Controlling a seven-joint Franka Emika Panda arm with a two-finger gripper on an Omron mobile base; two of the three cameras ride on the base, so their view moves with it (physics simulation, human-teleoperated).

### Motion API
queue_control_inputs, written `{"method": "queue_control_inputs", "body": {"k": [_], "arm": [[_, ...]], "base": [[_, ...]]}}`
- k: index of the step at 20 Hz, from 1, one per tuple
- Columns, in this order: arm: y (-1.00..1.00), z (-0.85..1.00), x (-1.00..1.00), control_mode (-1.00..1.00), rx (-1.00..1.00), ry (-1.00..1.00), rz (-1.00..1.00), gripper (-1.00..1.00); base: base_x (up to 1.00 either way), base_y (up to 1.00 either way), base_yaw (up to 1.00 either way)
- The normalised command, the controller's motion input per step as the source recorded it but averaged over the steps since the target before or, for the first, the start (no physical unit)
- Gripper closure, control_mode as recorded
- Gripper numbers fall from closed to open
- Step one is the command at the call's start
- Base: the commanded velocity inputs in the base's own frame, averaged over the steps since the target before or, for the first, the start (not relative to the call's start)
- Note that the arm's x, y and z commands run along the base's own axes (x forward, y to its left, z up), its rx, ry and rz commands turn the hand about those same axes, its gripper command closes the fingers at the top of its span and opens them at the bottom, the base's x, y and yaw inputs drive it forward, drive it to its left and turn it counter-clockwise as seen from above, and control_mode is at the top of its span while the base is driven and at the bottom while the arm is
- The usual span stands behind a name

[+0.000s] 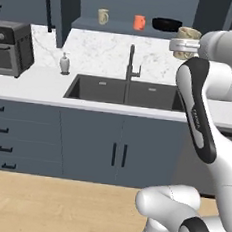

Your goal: Gather all objects into one cabinet and sort the glasses and bowls to opposite sides.

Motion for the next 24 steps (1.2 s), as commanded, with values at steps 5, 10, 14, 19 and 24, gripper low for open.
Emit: {"method": "queue_control_inputs", "body": {"k": [5,10,14,19,24], "arm": [[0.00,0.00,0.00,1.00,0.00,0.00,0.00,1.00],[0.00,0.00,0.00,1.00,0.00,0.00,0.00,1.00],[0.00,0.00,0.00,1.00,0.00,0.00,0.00,1.00],[0.00,0.00,0.00,1.00,0.00,0.00,0.00,1.00],[0.00,0.00,0.00,1.00,0.00,0.00,0.00,1.00]], "base": [[0.69,0.00,0.00],[0.76,0.00,0.00],[0.77,0.00,-0.01],[0.70,0.13,-0.02],[0.62,0.30,-0.05]]}}
